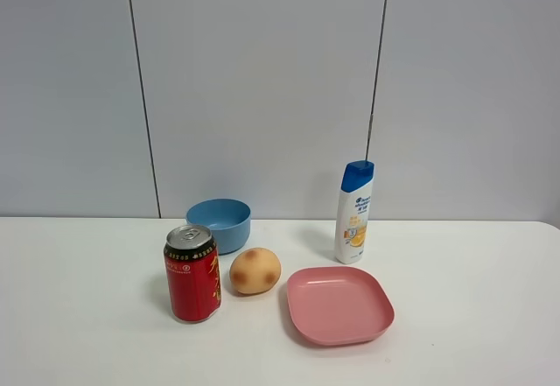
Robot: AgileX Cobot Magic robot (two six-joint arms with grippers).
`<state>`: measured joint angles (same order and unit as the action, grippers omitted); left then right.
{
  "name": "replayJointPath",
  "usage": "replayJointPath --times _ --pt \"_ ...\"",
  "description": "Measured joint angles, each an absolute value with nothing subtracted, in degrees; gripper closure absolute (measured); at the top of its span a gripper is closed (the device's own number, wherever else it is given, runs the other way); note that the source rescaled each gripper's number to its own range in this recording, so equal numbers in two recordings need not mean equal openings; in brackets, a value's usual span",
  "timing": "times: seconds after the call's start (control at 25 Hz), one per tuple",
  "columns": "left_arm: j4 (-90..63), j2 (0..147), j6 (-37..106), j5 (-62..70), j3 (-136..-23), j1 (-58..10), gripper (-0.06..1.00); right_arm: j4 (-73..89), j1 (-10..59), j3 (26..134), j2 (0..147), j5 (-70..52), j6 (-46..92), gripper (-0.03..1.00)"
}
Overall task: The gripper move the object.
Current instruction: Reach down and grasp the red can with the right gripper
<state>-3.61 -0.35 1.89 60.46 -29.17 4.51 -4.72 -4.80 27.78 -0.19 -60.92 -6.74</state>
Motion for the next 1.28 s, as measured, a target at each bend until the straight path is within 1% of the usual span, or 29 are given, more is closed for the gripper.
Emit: replayJointPath --times 0.32,0.48,0.6,0.8,0.88,1.16,1.28 --pt "-3.6 -0.3 1.9 60.5 -29.2 4.5 -0.06 -4.3 -4.8 28.1 -0.2 -60.3 -6.9 -0.03" --pt "-3.6 -0.3 1.9 60.5 -29.2 4.5 -0.06 0.0 -4.8 31.1 -0.2 -55.6 -9.5 -0.03" --pt "-3.6 -0.3 1.9 60.5 -29.2 4.5 -0.06 3.6 -4.8 34.4 1.9 -55.6 -5.3 -0.03" --pt "-3.6 -0.3 1.9 60.5 -29.2 4.5 -0.06 14.0 -4.2 41.6 12.1 -55.5 13.1 -0.03" --pt "-3.6 -0.3 1.9 60.5 -29.2 4.5 -0.06 19.5 -4.2 43.9 16.4 -54.5 18.0 -0.03" --pt "-3.6 -0.3 1.9 60.5 -29.2 4.5 -0.06 29.6 -4.2 45.7 34.4 -53.4 22.7 -0.03" --pt "-3.6 -0.3 1.9 60.5 -29.2 4.5 -0.06 35.0 -3.5 45.7 41.6 -53.0 27.0 -0.03"
